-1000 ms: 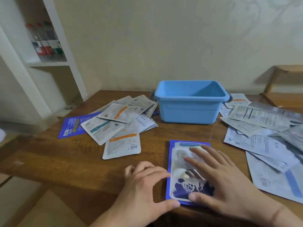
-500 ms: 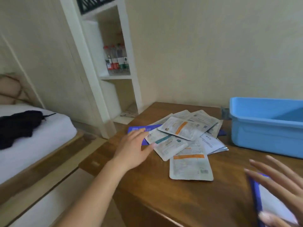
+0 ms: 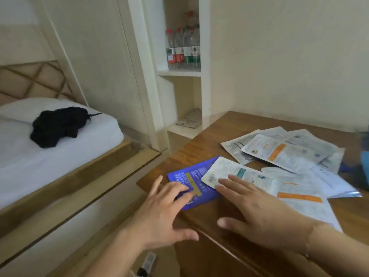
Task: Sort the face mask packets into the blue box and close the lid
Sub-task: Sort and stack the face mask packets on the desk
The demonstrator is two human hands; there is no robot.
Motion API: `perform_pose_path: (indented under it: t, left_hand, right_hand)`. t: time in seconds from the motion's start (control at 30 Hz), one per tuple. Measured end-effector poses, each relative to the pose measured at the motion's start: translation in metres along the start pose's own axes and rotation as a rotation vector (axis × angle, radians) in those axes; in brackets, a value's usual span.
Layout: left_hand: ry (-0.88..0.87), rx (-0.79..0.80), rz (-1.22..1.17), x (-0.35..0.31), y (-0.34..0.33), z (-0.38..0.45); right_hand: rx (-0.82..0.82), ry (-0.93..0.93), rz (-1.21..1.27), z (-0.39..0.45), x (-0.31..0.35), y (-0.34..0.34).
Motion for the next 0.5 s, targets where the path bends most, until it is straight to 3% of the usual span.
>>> perform_pose_path:
  t: [0.1,0.23,0.37,0.5]
  left_hand:
    - [-0.073,-0.138,0.023,0.005,0.005,-0.016]
    - [-0.117,-0.285,0.025,0.005,0.011,-0.021]
    - [-0.122,-0.291,-0.006,0.005,0.01,-0.019]
    - [-0.153,-0.267,-0.011,0.003,0.006,-0.02]
  right_hand:
    - [-0.004,-0.001,-0.023,0.027,0.006,-0.019]
    - [-0.086,-0.141,-0.053,0.041,-0.035,-0.025]
    - [-0.083,-0.298,-0.079,0.041,-0.09,-0.017]
    - [-0.118,-0.21,-0.1,0.038,-0.094,-0.011]
Point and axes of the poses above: each hand's wrist, its own z-axis towards the middle knuckle, its own y-axis out of the back of the hand, x = y × z, the point moved 7 cm from there along z, towards the middle knuckle, and after that the axes turned 5 degrees about -x, right-handed, at the moved point
